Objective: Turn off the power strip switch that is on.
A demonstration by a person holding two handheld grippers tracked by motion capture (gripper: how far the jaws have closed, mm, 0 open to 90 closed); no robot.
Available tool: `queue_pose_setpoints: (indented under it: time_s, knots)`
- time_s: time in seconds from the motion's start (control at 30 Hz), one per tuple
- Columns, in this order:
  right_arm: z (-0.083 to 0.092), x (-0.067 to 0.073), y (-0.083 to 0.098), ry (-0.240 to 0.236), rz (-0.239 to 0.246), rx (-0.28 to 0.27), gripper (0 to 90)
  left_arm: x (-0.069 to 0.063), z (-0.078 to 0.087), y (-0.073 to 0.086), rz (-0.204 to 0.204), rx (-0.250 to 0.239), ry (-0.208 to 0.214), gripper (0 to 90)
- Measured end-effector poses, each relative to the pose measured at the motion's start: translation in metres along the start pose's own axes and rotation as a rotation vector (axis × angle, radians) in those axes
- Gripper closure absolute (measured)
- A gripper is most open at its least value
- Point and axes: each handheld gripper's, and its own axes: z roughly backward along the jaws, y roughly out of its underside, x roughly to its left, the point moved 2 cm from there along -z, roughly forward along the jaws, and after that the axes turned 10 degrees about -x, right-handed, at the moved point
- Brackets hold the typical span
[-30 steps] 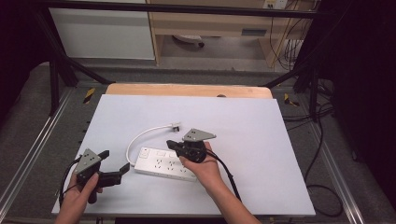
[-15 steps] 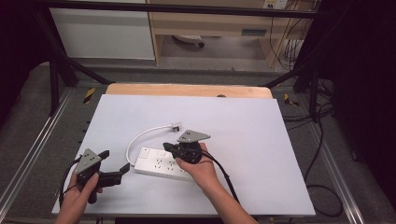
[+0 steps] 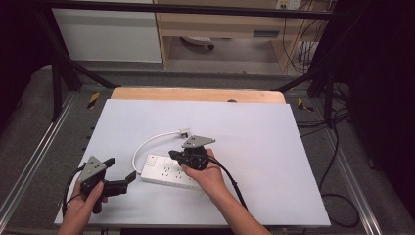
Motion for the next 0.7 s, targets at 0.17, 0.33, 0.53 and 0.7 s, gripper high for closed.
queue_pose_setpoints:
  time_s: [0.17,0.33,0.53,0.7]
  knots:
    - [-0.004,-0.002,0.001,0.001,0.001,0.015,90.0,0.0,0.0,0.0,0.001,0.0,0.005,5.1]
    - [-0.008,-0.004,0.004,0.007,0.0,0.037,90.0,0.0,0.0,0.0,-0.002,0.0,0.003,5.1]
    - [-0.012,-0.007,0.004,0.011,-0.002,0.064,90.0,0.0,0.0,0.0,-0.001,0.0,0.004,5.2]
    - [-0.015,-0.007,0.003,0.01,-0.006,0.071,90.0,-0.001,-0.001,0.0,-0.006,0.001,0.004,5.1]
